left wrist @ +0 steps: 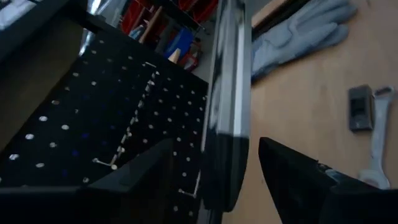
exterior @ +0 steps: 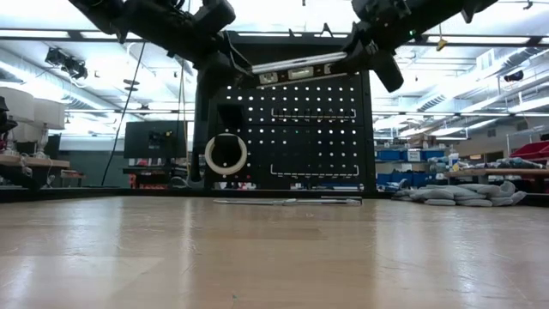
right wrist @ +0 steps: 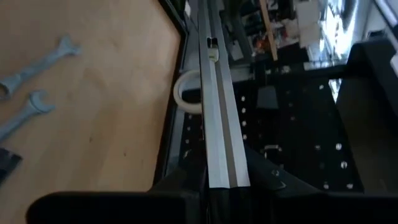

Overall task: Hang tools onto peg board
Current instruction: Put the black spirit level on the black pegboard

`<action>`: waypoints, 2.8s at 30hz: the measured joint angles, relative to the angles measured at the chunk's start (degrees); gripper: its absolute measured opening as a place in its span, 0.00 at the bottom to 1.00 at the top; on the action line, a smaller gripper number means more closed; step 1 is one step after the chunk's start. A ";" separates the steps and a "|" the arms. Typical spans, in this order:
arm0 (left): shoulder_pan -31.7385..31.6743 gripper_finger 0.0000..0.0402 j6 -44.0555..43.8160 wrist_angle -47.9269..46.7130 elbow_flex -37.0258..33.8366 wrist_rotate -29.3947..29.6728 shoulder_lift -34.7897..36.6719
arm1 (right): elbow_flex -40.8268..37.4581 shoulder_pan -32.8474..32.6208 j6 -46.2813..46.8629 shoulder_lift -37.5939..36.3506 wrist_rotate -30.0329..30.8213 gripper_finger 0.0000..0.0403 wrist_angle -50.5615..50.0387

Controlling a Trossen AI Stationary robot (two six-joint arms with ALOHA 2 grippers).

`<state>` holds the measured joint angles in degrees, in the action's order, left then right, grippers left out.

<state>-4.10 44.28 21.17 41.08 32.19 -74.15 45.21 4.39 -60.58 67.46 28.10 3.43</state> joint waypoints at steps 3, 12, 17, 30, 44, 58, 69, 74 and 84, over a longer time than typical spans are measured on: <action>0.00 0.61 0.30 -1.28 0.00 -0.25 0.00 | 0.00 -1.25 -0.72 -0.02 0.16 0.16 1.34; 0.09 0.29 1.52 -1.27 0.00 -1.93 0.00 | 0.00 -1.49 1.55 0.00 0.39 0.18 0.43; 0.07 0.08 0.93 -1.62 -0.02 -3.08 0.00 | 0.00 -0.73 2.10 -0.02 0.35 0.18 0.12; 0.11 0.09 1.24 -1.21 -0.02 -1.77 0.00 | 0.00 -2.26 8.60 0.00 0.37 0.42 3.62; 0.09 0.09 3.05 -12.06 5.77 4.66 0.00 | 11.04 -5.41 11.34 11.86 8.51 0.57 -0.55; 0.09 0.09 -2.70 -26.58 15.49 4.99 -2.11 | 22.36 -0.72 6.67 21.16 3.68 0.50 -4.89; 0.02 0.11 0.29 -26.98 15.29 5.73 -4.16 | 22.23 2.27 7.01 21.55 1.25 0.20 -9.83; -0.07 0.17 0.50 -24.68 15.17 6.37 -4.57 | 22.25 2.62 7.93 21.35 0.65 0.16 -10.41; 0.75 0.34 -7.94 -25.18 15.17 10.83 -4.34 | 22.23 4.03 6.95 21.45 6.73 0.16 -11.06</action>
<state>-3.35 36.34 -4.01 56.25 43.03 -78.49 67.44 8.43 -53.63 88.92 34.82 -7.63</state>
